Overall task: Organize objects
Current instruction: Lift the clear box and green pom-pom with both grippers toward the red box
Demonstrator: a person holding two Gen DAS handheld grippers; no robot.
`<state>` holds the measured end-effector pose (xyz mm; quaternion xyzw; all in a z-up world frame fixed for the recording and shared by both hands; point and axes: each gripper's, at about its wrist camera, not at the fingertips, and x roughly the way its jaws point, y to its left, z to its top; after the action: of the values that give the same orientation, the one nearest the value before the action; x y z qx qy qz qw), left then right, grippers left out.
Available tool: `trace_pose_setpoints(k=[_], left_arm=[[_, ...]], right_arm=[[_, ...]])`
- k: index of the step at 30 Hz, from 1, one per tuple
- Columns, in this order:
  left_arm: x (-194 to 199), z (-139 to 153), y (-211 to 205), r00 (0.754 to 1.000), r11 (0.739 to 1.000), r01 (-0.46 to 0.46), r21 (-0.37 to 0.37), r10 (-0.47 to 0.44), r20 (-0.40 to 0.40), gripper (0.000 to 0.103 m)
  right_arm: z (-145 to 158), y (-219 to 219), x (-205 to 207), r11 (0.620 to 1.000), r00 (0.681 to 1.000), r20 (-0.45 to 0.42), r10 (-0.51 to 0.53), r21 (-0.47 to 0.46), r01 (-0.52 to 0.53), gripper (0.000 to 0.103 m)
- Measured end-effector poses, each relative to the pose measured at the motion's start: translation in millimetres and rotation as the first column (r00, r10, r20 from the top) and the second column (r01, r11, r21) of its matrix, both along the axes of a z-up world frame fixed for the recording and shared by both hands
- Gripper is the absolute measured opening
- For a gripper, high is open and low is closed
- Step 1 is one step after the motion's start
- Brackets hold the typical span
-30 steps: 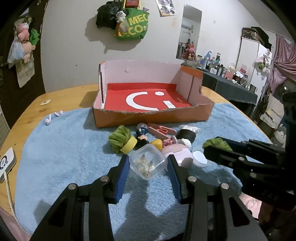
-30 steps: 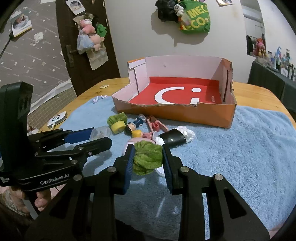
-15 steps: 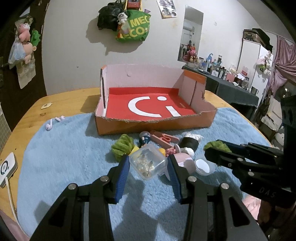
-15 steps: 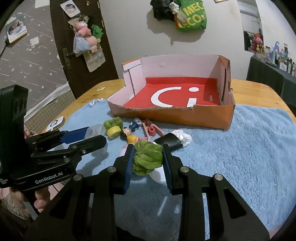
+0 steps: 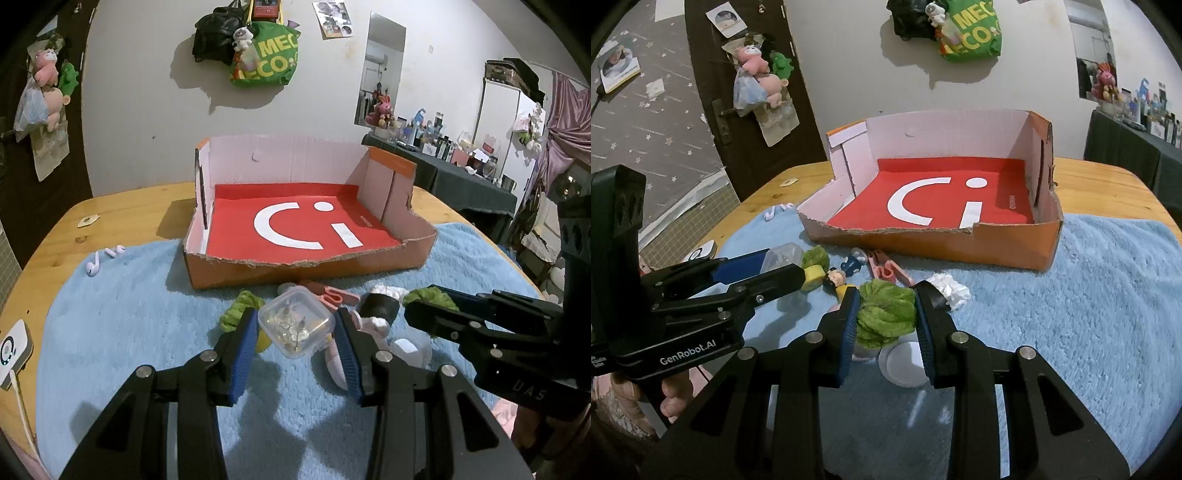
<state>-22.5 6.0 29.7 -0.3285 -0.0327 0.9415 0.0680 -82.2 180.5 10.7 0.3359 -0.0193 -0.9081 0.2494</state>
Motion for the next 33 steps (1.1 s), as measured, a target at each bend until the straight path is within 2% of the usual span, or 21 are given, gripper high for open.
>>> trace_pose_setpoints(k=[33], left_arm=[[-37,26,0,0.998,1.0,-0.005,-0.009,0.005,-0.058,0.044]], right_arm=[[12,7,-42,0.999,0.999,0.021,-0.038,-0.019,0.038,0.028]])
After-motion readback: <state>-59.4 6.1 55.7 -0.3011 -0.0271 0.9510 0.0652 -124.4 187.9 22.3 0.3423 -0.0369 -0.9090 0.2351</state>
